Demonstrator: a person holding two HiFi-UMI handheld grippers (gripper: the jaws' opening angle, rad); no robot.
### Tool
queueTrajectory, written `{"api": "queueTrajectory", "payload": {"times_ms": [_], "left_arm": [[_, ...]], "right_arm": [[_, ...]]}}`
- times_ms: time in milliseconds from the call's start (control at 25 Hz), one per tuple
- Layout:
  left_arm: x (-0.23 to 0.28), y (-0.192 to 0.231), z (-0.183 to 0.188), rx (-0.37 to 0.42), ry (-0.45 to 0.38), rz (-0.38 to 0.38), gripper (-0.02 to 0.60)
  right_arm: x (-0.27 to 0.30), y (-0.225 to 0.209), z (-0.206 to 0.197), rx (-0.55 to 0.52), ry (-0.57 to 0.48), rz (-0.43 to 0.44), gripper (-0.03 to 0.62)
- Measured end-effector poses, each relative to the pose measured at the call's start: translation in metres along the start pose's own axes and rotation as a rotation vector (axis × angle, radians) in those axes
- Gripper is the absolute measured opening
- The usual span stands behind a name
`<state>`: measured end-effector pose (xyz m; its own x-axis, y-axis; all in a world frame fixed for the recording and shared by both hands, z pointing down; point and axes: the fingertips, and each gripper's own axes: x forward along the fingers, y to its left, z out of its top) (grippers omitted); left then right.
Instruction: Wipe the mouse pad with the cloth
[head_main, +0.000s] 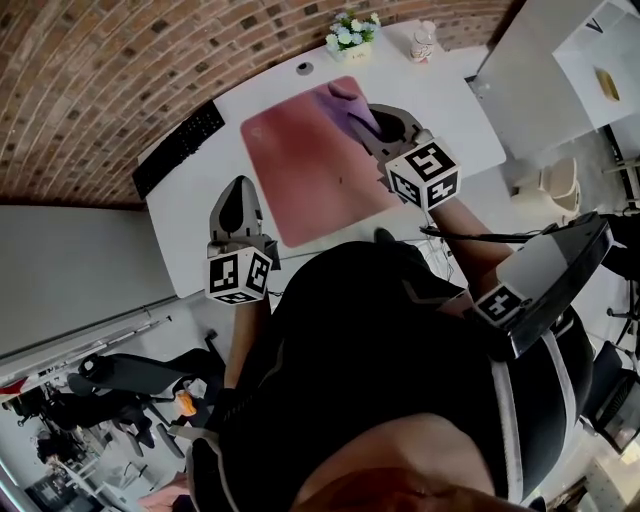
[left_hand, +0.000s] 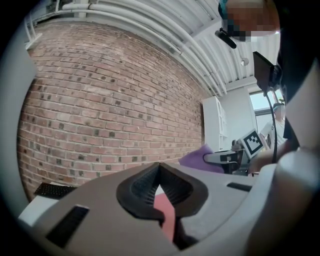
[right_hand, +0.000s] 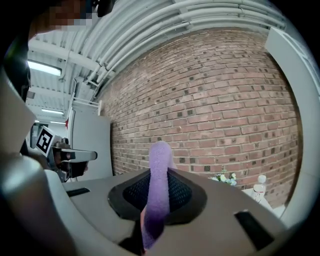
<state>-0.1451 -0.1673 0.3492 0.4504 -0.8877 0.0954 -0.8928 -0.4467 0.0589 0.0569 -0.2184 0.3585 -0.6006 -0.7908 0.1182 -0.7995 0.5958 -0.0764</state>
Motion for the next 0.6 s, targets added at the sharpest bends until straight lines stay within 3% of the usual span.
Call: {"api": "queueTrajectory", "payload": {"times_ms": [240, 600], "left_arm": [[-0.002, -0.022, -0.004, 0.030, -0.005, -0.068, 0.003], [-0.010, -0.016, -0.008, -0.008, 0.018, -0.009, 0.003]], "right_arm": [[-0.013, -0.004, -0.012, -0.015, 0.030, -0.009, 0.058], [-0.020, -0.005, -0.005, -0.006, 0.011, -0.019, 0.058]]}}
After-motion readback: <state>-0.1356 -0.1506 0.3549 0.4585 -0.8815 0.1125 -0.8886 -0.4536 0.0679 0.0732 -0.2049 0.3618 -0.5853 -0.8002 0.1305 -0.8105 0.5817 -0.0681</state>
